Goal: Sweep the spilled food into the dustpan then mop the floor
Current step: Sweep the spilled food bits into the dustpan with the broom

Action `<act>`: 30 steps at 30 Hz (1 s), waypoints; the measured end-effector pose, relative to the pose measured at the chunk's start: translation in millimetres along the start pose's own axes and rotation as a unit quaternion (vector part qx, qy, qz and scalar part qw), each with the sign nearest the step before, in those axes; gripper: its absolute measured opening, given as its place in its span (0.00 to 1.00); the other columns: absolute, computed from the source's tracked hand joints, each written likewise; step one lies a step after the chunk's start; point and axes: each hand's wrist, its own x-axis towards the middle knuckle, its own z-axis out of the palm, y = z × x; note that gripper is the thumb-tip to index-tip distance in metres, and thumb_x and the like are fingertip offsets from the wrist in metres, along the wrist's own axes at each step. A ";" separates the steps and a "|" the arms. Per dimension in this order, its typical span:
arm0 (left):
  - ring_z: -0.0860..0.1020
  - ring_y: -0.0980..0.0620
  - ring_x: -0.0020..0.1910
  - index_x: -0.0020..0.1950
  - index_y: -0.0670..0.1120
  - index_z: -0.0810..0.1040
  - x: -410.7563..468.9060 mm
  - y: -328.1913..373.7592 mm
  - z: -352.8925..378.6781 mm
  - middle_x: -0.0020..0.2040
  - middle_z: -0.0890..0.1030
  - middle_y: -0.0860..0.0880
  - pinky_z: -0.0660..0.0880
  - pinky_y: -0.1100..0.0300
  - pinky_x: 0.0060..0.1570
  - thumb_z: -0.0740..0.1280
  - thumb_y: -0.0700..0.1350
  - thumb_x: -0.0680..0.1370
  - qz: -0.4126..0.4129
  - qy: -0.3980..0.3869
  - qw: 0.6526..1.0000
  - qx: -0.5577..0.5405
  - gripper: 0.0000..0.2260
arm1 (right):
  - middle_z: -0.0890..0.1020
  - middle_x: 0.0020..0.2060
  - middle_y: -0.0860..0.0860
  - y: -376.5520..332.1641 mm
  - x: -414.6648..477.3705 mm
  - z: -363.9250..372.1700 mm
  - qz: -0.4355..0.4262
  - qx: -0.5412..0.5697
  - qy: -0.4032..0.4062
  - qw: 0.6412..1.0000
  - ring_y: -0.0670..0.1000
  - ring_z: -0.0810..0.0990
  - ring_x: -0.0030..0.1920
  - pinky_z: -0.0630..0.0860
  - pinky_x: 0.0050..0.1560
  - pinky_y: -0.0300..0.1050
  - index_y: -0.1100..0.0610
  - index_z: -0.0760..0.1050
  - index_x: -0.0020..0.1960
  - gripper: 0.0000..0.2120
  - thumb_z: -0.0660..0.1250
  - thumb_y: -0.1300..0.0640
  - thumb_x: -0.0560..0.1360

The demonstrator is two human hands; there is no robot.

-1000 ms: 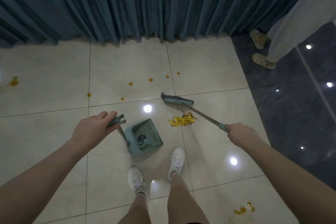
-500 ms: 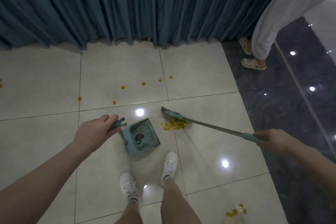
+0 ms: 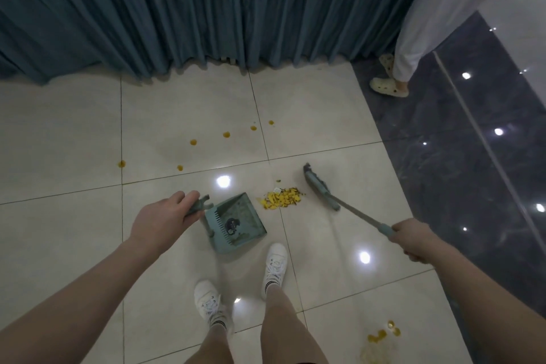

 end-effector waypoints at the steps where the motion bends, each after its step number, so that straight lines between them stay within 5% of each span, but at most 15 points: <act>1: 0.71 0.50 0.22 0.49 0.48 0.73 0.0 1.7 1.0 0.33 0.74 0.51 0.52 0.67 0.23 0.61 0.59 0.77 -0.004 -0.003 1.000 -0.003 0.14 | 0.76 0.31 0.56 -4.3 -3.3 12.1 -0.006 -0.001 -0.006 1.000 0.52 0.73 0.24 0.68 0.23 0.38 0.64 0.78 0.52 0.10 0.62 0.58 0.79; 9: 0.70 0.51 0.22 0.50 0.49 0.72 -11.1 10.3 7.4 0.33 0.73 0.51 0.52 0.67 0.22 0.44 0.65 0.79 -0.010 -0.017 0.999 -0.035 0.25 | 0.73 0.27 0.53 -15.6 -37.5 52.7 -0.045 0.043 -0.062 0.996 0.49 0.70 0.18 0.65 0.20 0.34 0.61 0.78 0.50 0.10 0.62 0.55 0.79; 15: 0.71 0.49 0.22 0.50 0.48 0.74 -15.0 12.6 10.5 0.33 0.73 0.51 0.56 0.66 0.21 0.52 0.62 0.76 -0.018 0.001 0.999 -0.036 0.21 | 0.73 0.28 0.55 -16.2 -36.5 23.2 -0.041 0.072 -0.034 0.996 0.50 0.68 0.19 0.62 0.22 0.36 0.61 0.80 0.55 0.12 0.65 0.55 0.78; 19: 0.72 0.49 0.23 0.50 0.49 0.72 -18.6 13.2 12.6 0.34 0.73 0.51 0.62 0.63 0.19 0.46 0.66 0.77 -0.018 0.008 0.999 -0.035 0.25 | 0.74 0.31 0.56 -10.2 -31.5 12.8 -0.023 0.078 0.009 0.997 0.51 0.68 0.23 0.63 0.23 0.37 0.61 0.79 0.57 0.12 0.64 0.55 0.78; 30: 0.72 0.48 0.22 0.48 0.48 0.72 -28.7 17.7 8.8 0.33 0.73 0.51 0.53 0.67 0.22 0.54 0.62 0.76 -0.016 0.004 0.999 -0.028 0.18 | 0.77 0.38 0.54 -39.7 -26.4 88.2 -0.077 -0.081 0.019 0.994 0.51 0.77 0.29 0.73 0.23 0.40 0.63 0.76 0.56 0.11 0.59 0.62 0.78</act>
